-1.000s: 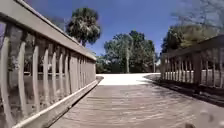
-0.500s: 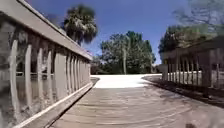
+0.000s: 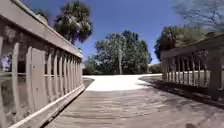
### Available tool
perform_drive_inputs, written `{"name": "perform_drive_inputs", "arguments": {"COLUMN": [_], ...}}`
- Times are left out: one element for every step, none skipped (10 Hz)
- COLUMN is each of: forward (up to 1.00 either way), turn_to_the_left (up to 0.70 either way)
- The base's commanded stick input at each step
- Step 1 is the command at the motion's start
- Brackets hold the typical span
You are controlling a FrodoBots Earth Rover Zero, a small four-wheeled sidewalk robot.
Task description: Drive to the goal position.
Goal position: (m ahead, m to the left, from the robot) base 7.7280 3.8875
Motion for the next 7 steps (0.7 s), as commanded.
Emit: {"name": "perform_drive_inputs", "arguments": {"forward": [0.70,0.70,0.70,0.70,0.70,0.70,0.70], "turn_to_the_left": [0.00,0.00,0.00,0.00,0.00,0.00,0.00]}}
